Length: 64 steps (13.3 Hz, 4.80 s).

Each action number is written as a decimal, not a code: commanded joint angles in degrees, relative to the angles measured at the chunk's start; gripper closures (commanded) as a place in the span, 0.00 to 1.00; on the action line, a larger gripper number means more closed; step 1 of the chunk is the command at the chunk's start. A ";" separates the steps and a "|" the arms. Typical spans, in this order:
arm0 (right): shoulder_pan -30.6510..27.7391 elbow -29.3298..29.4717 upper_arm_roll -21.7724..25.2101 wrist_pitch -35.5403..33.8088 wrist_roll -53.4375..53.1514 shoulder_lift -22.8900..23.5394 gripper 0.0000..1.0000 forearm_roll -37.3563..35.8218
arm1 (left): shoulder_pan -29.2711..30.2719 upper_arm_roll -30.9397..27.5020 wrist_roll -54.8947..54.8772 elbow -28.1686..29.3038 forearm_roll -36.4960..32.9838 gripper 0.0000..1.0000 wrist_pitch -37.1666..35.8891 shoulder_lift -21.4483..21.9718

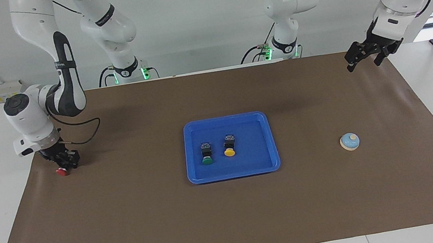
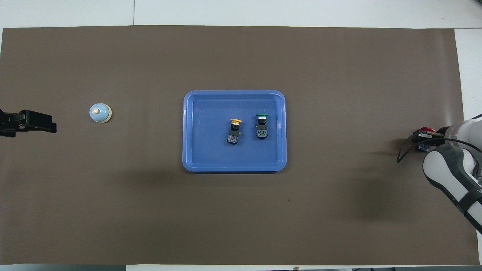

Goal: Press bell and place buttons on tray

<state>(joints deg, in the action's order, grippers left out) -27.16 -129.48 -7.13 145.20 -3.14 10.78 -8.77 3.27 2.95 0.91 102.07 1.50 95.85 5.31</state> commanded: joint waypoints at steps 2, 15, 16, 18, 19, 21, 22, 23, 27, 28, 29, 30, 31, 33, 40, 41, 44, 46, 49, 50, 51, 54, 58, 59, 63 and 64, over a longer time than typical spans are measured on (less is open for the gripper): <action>-0.52 0.71 -0.87 -0.70 0.50 -0.41 1.00 -0.90 | -0.10 -0.31 -0.03 -0.73 0.61 0.00 -0.84 0.05; 25.29 30.50 -1.40 -38.31 -18.01 0.64 1.00 3.32 | -0.10 -0.31 -0.03 -0.73 0.61 0.00 -0.84 0.05; 29.23 31.82 -1.40 -38.94 -22.66 1.16 1.00 4.02 | -0.10 -0.31 -0.03 -0.73 0.61 0.00 -0.84 0.05; 35.31 33.06 -1.31 -38.94 -29.88 1.52 1.00 4.29 | -0.10 -0.31 -0.03 -0.73 0.61 0.00 -0.84 0.05; 38.12 34.11 -1.31 -38.94 -32.00 1.70 1.00 4.29 | -0.10 -0.31 -0.03 -0.73 0.61 0.00 -0.84 0.05; 41.91 36.13 -1.40 -38.60 -34.64 2.75 1.00 5.68 | -0.10 -0.31 -0.03 -0.73 0.61 0.00 -0.84 0.05; 43.76 37.18 -1.31 -38.24 -35.87 3.53 1.00 7.87 | -0.10 -0.31 -0.03 -0.73 0.61 0.00 -0.84 0.05; 44.99 38.50 -1.31 -37.98 -36.32 4.41 1.00 9.29 | -0.10 -0.31 -0.03 -0.73 0.61 0.00 -0.84 0.05; 50.70 49.04 -1.31 -38.07 -42.81 13.45 1.00 10.00 | -0.10 -0.31 -0.03 -0.73 0.61 0.00 -0.84 0.05; 52.11 51.32 -1.22 -37.72 -45.35 16.43 1.00 9.92 | -0.10 -0.31 -0.03 -0.73 0.61 0.00 -0.84 0.05; 53.69 53.78 -1.22 -36.41 -47.21 19.16 1.00 9.83 | -0.10 -0.31 -0.03 -0.73 0.61 0.00 -0.84 0.05; 55.36 54.33 -1.14 -33.87 -49.05 21.19 1.00 9.74 | -0.10 -0.31 -0.03 -0.73 0.61 0.00 -0.84 0.05; 56.68 54.33 -1.14 -31.15 -50.72 22.69 1.00 9.39 | -0.10 -0.31 -0.03 -0.73 0.61 0.00 -0.84 0.05; 58.54 53.64 -1.05 -25.26 -51.71 24.46 1.00 9.39 | -0.10 -0.31 -0.03 -0.73 0.61 0.00 -0.84 0.05; 61.44 44.78 -1.05 -17.16 -50.74 25.87 1.00 8.51 | -0.10 -0.31 -0.03 -0.73 0.61 0.00 -0.84 0.05; 61.96 43.36 -1.05 -16.02 -50.74 25.26 1.00 8.51 | -0.10 -0.31 -0.03 -0.73 0.61 0.00 -0.84 0.05; 63.11 40.02 -1.05 -13.99 -51.35 24.29 1.00 8.51 | -0.10 -0.31 -0.03 -0.73 0.61 0.00 -0.84 0.05; 63.46 38.69 -0.96 -12.58 -51.44 23.93 0.38 8.42 | -0.10 -0.31 -0.03 -0.73 0.61 0.00 -0.84 0.05; 63.38 39.65 -1.05 -13.80 -51.88 23.93 0.00 8.68 | -0.10 -0.31 -0.03 -0.73 0.61 0.00 -0.84 0.05; 63.38 40.44 -0.96 -14.85 -53.01 23.85 0.00 8.77 | -0.10 -0.31 -0.03 -0.73 0.61 0.00 -0.84 0.05; 63.03 41.84 -0.96 -17.04 -53.46 23.76 0.00 8.77 | -0.10 -0.31 -0.03 -0.73 0.61 0.00 -0.84 0.05; 58.74 44.40 -0.70 -24.52 -53.46 19.91 0.00 9.56 | -0.10 -0.31 -0.03 -0.73 0.61 0.00 -0.84 0.05; 47.58 44.40 -0.87 -35.57 -44.19 10.77 0.00 9.56 | -0.10 -0.31 -0.03 -0.73 0.61 0.00 -0.84 0.05; 44.42 44.40 -0.87 -38.21 -38.93 8.75 0.00 9.56 | -0.10 -0.31 -0.03 -0.73 0.61 0.00 -0.84 0.05; 35.44 44.40 -0.70 -45.78 -20.37 3.20 0.00 9.30 | -0.10 -0.31 -0.03 -0.73 0.61 0.00 -0.84 0.05; 33.08 44.40 -0.70 -47.80 -15.54 2.06 0.00 9.30 | -0.10 -0.31 -0.03 -0.73 0.61 0.00 -0.84 0.05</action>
<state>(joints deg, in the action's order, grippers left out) 8.62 -83.67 -7.31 99.53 -25.40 15.14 0.14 3.27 2.95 0.91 102.07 1.50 95.85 5.31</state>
